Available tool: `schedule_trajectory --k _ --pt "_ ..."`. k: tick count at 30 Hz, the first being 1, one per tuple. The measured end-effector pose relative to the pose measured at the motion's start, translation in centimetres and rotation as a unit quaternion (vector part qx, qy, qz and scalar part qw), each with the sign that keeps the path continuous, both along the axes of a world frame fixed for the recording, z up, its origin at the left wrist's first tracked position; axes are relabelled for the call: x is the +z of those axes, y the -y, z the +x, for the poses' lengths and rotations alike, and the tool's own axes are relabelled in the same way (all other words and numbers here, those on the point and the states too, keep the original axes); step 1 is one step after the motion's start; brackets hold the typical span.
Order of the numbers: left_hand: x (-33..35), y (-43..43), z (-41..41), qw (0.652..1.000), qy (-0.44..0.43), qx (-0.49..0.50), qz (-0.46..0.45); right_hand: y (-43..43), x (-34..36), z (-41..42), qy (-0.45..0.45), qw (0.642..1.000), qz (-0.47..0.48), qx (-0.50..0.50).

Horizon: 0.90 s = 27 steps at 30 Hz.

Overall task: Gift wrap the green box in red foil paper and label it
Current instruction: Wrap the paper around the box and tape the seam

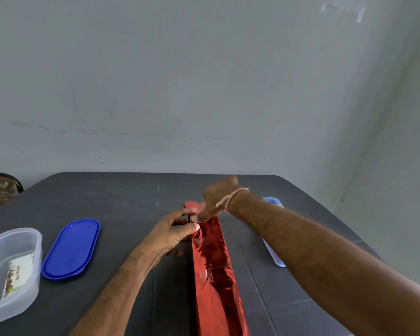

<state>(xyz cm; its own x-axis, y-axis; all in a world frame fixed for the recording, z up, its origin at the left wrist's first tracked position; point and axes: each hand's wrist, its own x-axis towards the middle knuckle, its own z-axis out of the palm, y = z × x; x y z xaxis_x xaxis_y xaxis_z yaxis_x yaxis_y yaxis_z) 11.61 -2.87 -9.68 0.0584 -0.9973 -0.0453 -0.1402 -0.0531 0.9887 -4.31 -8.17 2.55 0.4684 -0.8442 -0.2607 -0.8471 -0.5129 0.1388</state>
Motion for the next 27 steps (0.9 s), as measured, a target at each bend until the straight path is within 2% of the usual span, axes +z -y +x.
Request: schedule_trajectory --k 2,5,9,14,19,21,23,27 --pt "-0.2 0.2 0.1 1.000 0.002 0.004 0.003 0.0 -0.2 0.3 0.052 0.998 0.040 -0.024" --pt "-0.2 0.3 0.0 1.000 -0.007 0.005 0.014 2.5 -2.2 0.6 0.030 0.997 -0.004 -0.065" --pt "0.1 0.2 0.0 1.000 -0.020 -0.003 0.020 4.4 -4.3 0.3 0.160 0.981 0.062 -0.096" --pt "0.1 -0.2 -0.2 0.999 -0.042 -0.008 0.019 4.6 -4.9 -0.2 0.217 0.965 0.083 -0.122" --pt "0.3 -0.4 -0.2 0.998 -0.054 -0.001 0.032 4.5 -5.1 -1.1 0.292 0.950 -0.024 -0.107" --pt "0.1 -0.3 -0.1 0.998 -0.053 0.001 0.036 4.0 -5.5 -1.1 0.317 0.943 -0.009 -0.102" --pt "-0.1 -0.3 -0.1 0.998 -0.051 0.003 0.037 3.8 -6.6 -0.9 0.303 0.946 0.002 -0.111" --pt "-0.4 -0.2 0.1 0.998 -0.054 -0.002 0.039 4.0 -8.2 -0.5 0.319 0.938 -0.017 -0.134"
